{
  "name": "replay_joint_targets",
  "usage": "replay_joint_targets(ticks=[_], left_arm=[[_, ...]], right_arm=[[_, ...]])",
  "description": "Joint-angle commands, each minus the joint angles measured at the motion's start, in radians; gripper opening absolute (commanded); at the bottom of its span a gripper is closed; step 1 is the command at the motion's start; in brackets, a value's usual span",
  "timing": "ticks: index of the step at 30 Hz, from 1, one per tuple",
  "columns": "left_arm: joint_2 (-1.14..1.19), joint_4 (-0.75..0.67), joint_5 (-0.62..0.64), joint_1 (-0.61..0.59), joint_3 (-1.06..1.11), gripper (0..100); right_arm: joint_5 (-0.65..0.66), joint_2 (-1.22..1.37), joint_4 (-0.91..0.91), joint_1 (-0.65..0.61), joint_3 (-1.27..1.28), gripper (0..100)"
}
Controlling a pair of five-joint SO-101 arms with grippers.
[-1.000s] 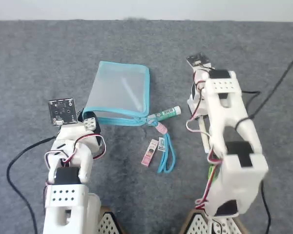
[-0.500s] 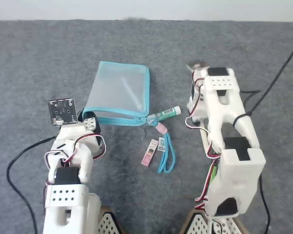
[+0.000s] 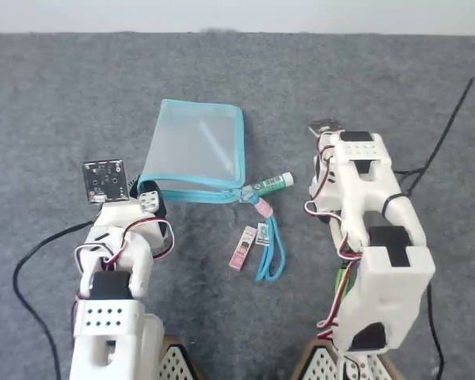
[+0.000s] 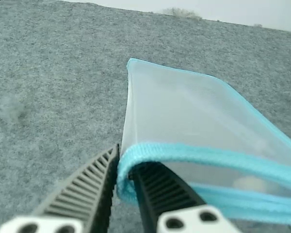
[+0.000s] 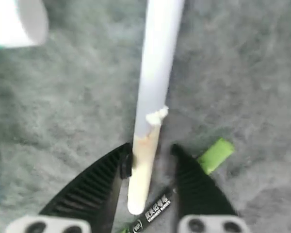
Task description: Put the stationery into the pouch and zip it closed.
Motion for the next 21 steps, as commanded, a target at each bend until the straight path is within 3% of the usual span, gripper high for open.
replay_joint_targets(ticks=[1,6,12,21], left_arm=[[-0.003,-0.032,0.014,0.003,-0.042,1],[-0.003,-0.032,0.015,0.003,-0.042,1],[-0.002,-0.037,0.017,0.002,-0.042,1],[-0.002,-0.038,0.015,-0.003,-0.042,1]], right_arm=[[0.043,-0.016,0.021,-0.002,0.023,0.7],[0.066,-0.205,0.130,-0.004,0.041,0.7],[0.094,-0.644,0.188,-0.067,0.238,0.7],[0.163,-1.262,0.390,-0.449,0.410,0.6]])
